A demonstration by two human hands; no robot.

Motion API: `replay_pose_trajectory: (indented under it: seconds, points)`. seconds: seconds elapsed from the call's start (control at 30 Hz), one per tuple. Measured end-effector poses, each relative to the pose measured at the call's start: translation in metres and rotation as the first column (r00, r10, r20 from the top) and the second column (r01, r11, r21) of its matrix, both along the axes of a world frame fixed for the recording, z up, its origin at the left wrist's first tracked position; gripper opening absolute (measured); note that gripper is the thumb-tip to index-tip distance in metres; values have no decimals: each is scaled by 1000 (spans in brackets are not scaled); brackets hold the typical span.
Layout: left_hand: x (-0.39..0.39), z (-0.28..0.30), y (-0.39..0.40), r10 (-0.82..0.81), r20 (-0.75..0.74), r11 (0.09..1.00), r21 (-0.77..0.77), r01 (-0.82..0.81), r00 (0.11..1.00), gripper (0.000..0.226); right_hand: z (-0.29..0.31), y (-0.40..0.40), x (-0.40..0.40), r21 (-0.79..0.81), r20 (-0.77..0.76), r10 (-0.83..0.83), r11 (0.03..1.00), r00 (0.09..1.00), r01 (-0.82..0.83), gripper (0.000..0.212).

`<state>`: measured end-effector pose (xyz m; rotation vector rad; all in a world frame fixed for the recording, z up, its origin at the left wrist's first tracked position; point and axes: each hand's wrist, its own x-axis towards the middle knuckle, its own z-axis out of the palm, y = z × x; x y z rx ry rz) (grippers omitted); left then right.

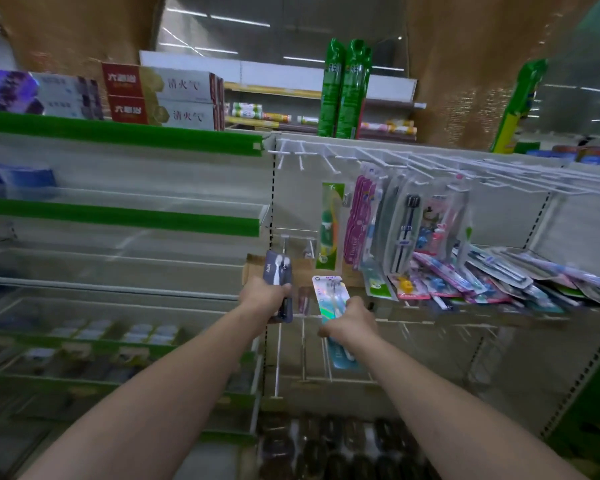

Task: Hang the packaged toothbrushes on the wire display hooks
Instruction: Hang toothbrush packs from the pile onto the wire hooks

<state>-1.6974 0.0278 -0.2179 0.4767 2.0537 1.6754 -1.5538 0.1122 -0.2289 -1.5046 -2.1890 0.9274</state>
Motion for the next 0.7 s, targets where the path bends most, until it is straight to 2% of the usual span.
replay_pose_trajectory:
  seconds: [0.13,0.37,0.5,0.7]
  points:
    - [7,8,-3,81,-14,997,18,-81,997,12,8,-1,12,17,-4,67,998,998,-67,67]
    - [30,18,-18,182,-76,983,-4,-183,980,20,16,-8,34,25,-52,214,977,975,-213,55]
    - [40,20,-33,245,-85,968,-30,-249,966,31,13,-19,43,34,-27,264,964,964,-263,61]
    - [46,16,-56,298,-115,954,-6,-300,948,33,9,-39,43,12,-118,302,953,946,-303,60]
